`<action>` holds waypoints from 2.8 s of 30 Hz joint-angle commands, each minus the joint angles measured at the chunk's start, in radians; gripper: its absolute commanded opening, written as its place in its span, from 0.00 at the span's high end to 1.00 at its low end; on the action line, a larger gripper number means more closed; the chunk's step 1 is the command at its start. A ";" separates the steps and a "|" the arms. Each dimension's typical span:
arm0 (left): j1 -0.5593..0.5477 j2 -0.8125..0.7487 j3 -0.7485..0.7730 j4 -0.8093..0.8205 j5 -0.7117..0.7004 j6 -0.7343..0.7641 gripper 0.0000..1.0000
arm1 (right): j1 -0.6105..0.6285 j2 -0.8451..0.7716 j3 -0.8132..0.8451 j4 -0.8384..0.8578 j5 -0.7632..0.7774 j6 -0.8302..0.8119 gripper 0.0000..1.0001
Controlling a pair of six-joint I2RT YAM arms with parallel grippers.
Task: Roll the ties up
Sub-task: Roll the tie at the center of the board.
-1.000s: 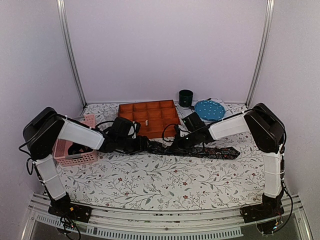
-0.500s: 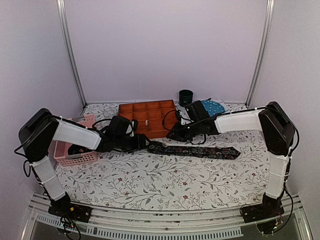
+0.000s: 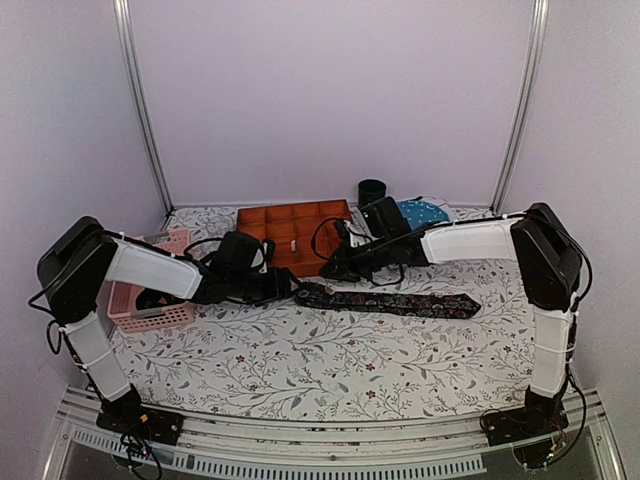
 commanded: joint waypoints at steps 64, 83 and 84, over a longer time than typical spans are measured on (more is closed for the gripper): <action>0.019 0.249 0.136 0.176 0.190 -0.026 0.77 | -0.056 0.223 -0.144 0.117 -0.047 0.055 0.96; -0.053 -0.041 -0.039 -0.071 -0.027 0.001 1.00 | 0.056 -0.114 -0.201 0.076 -0.028 0.090 0.80; -0.060 -0.065 -0.057 -0.087 -0.036 -0.001 1.00 | 0.065 -0.139 -0.206 0.067 -0.023 0.093 0.80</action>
